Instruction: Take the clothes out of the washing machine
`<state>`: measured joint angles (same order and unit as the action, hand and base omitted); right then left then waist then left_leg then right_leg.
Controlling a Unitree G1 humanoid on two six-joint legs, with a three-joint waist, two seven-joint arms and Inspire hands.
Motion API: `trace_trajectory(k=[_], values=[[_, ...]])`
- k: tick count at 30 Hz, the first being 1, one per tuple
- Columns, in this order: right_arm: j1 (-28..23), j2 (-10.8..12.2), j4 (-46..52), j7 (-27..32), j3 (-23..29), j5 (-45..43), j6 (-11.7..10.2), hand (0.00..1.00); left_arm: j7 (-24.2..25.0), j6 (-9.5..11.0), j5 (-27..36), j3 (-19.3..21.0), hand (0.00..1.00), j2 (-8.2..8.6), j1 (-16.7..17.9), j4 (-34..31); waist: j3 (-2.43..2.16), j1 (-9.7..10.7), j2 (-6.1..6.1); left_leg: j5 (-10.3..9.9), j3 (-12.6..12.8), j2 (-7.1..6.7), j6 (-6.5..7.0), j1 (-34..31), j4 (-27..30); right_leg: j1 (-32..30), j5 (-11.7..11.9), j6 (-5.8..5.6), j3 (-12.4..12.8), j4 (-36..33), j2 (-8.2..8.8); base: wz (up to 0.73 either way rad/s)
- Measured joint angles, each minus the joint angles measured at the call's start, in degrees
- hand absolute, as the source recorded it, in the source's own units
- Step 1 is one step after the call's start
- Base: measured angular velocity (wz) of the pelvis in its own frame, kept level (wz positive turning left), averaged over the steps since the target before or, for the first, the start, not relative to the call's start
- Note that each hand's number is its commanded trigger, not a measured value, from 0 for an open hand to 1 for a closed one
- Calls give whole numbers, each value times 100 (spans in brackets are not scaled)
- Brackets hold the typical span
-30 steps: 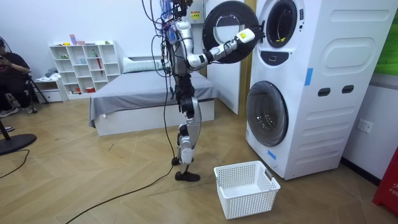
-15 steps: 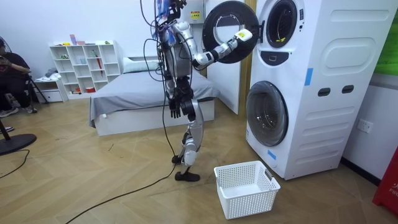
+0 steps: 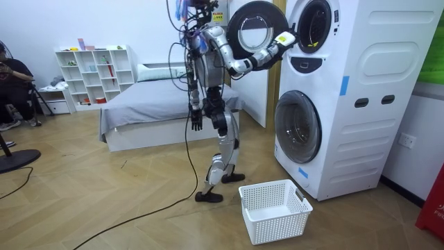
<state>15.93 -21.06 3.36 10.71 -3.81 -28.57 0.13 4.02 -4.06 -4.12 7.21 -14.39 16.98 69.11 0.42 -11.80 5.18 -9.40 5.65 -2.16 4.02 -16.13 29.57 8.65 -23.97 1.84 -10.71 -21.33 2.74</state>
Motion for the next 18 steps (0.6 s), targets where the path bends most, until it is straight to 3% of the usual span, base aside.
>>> trace_trajectory(k=[2,5,6,7,8,9,10,11,13,14,15,16,17,18], values=[[-1,-28,14,41,12,2,2,0,0,25,17,49,0,-26,7,-31,0,63,-3,-129,122,-90,48,167,-14,51,-41,-84,67,-182,153,-24],[-20,-139,24,62,12,6,2,0,0,33,76,62,0,-64,-170,-17,23,141,13,-350,241,-260,123,465,-99,-151,-101,-237,191,-1152,442,-12],[-19,-176,24,95,12,6,-2,0,0,39,132,62,0,-83,-260,-15,33,179,36,-425,290,-330,170,592,-116,-365,2,-417,255,-1780,575,0],[-19,-201,25,124,14,-7,-20,0,0,49,128,62,0,-101,-367,-26,30,195,57,-514,330,-369,199,720,-135,-531,177,-517,316,-2284,667,0],[-19,-206,25,140,20,-41,-38,0,-1,51,130,64,0,-109,-420,-40,32,197,59,-556,338,-379,208,776,-141,-594,299,-504,328,-2496,694,-8],[-27,-198,26,200,22,-62,-91,0,-1,67,129,64,0,-138,-547,-57,33,202,66,-627,304,-384,220,898,-197,-760,631,-459,405,-2902,671,0],[-94,-175,40,325,26,-114,-154,0,-1,74,111,52,0,-163,-647,-56,35,253,31,-668,215,-354,225,1030,-258,-945,1107,-463,482,-3275,573,4],[-193,-149,49,401,42,-115,-202,0,-3,80,116,27,0,-180,-724,-81,50,311,-24,-674,147,-331,229,1093,-315,-1041,1176,-418,501,-3421,518,15],[-445,-131,211,477,37,-178,-377,0,-12,120,124,-66,0,-221,-951,-131,53,532,-62,-674,-8,-200,224,1201,-456,-1680,576,-311,607,-3278,210,14],[-455,-134,230,478,33,-178,-383,0,-12,141,123,-71,0,-221,-1046,-118,55,548,-67,-673,-6,-176,221,1221,-481,-1836,485,-310,606,-3058,158,0],[-497,-130,310,527,-12,-215,-353,0,-14,197,124,-83,0,-217,-1185,-98,56,550,-73,-679,-1,-139,209,1288,-539,-2014,457,-294,606,-2353,56,0],[-574,-133,432,541,-39,-276,-298,0,-15,242,129,-100,0,-196,-1240,-127,54,558,-72,-684,1,-143,190,1365,-602,-2074,552,-269,701,-1463,-22,0],[-590,-133,447,540,-42,-315,-293,0,-16,277,137,-101,0,-180,-1239,-133,49,562,-67,-695,-1,-154,172,1418,-621,-2077,755,-225,773,-1089,-60,14],[-610,-131,444,571,-43,-343,-266,0,-24,295,130,-114,0,-150,-1194,-130,27,577,-106,-737,-77,-142,118,1515,-618,-1941,1080,-88,745,-865,-101,14]])
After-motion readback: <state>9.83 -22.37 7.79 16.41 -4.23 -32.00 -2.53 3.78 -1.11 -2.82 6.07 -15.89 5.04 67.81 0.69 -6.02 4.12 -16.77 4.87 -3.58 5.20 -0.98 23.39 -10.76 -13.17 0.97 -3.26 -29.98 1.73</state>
